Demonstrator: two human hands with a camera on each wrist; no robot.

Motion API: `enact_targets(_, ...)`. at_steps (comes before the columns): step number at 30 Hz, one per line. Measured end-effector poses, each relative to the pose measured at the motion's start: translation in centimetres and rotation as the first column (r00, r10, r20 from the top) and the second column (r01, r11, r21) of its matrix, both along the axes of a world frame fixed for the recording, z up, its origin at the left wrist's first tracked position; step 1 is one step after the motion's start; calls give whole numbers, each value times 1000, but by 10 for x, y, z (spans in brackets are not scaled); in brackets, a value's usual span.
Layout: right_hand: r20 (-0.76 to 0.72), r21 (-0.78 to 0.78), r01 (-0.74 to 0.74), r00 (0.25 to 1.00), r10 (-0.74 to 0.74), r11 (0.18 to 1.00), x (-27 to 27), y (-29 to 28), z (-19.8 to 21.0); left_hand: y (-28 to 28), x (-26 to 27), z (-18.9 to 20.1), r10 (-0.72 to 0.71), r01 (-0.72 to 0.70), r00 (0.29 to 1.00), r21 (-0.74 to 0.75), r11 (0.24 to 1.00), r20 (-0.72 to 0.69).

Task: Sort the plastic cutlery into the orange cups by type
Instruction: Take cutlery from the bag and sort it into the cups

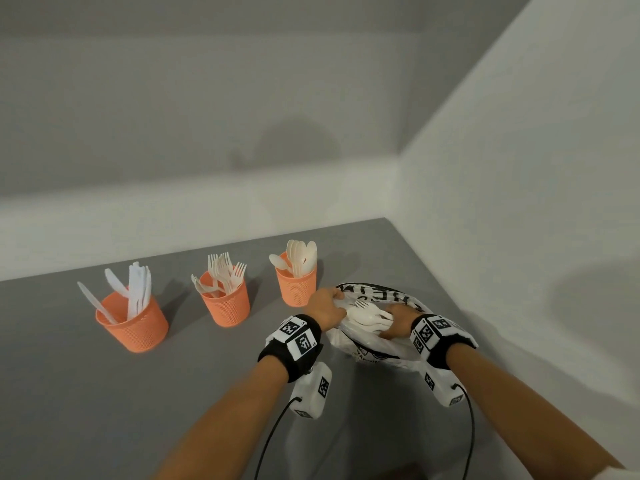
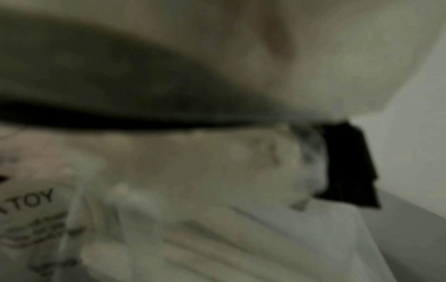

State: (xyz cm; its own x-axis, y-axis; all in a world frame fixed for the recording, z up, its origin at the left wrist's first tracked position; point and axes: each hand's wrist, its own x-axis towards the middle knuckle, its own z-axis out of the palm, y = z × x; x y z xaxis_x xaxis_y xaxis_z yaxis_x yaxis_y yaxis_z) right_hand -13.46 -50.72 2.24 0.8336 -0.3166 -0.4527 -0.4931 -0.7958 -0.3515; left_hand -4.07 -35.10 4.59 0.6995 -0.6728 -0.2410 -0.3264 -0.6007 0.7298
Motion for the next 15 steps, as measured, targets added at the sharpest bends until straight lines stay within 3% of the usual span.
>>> enact_targets(7,-4,-28,-38,999,38,999,-2,6,1,1,-4,0,5,-5,1000,12,1000,-3)
enact_targets(15,32,58,65,997,-67,996,-4,4,-5,3,-2,4,8,-8,1000,9,1000,-25)
